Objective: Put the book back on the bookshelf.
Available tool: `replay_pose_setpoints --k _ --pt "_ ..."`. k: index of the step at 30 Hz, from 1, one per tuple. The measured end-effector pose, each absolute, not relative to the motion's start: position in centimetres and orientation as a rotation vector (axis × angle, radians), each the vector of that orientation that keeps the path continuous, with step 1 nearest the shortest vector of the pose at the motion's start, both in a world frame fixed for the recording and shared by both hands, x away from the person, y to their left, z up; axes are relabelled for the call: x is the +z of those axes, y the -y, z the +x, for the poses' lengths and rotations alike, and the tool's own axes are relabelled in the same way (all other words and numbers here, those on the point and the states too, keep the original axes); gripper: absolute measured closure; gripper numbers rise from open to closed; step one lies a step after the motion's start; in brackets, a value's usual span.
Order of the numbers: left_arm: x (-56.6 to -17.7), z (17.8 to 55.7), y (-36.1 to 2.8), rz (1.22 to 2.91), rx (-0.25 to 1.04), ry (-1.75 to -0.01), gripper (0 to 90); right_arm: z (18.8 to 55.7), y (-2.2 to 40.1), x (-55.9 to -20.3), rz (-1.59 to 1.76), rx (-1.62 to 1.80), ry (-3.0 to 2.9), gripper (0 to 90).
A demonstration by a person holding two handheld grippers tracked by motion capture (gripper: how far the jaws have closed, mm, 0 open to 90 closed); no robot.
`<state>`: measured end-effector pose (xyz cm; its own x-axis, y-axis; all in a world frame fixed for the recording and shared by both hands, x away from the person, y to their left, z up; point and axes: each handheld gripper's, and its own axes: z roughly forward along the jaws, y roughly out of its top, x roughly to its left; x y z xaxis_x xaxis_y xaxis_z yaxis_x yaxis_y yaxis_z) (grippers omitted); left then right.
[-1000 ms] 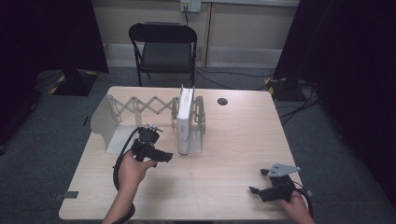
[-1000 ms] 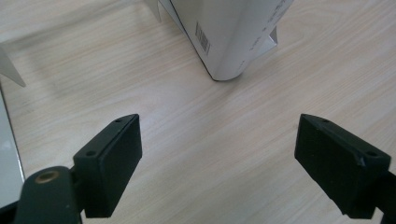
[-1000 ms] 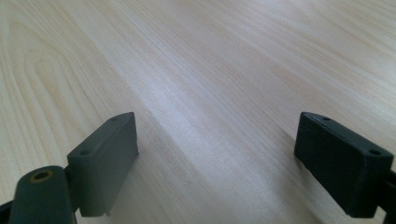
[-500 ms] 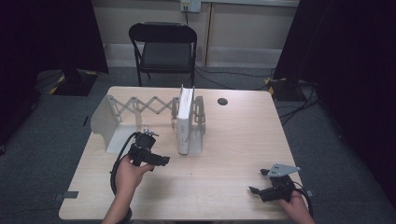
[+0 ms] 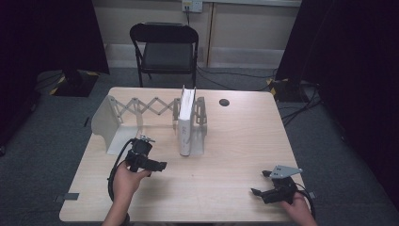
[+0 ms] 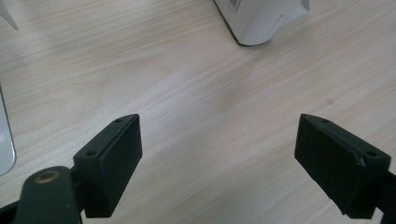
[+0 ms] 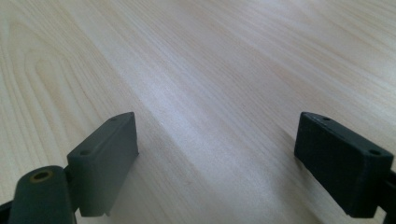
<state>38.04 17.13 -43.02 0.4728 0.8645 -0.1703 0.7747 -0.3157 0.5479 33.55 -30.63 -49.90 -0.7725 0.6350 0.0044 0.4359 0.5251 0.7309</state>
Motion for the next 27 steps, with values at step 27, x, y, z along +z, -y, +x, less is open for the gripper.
replay_pose_setpoints --k 27 --pt "-45.9 37.7 -19.0 2.154 0.214 -1.390 14.8 33.6 30.6 -49.9 0.900 1.090 -2.504 12.9"
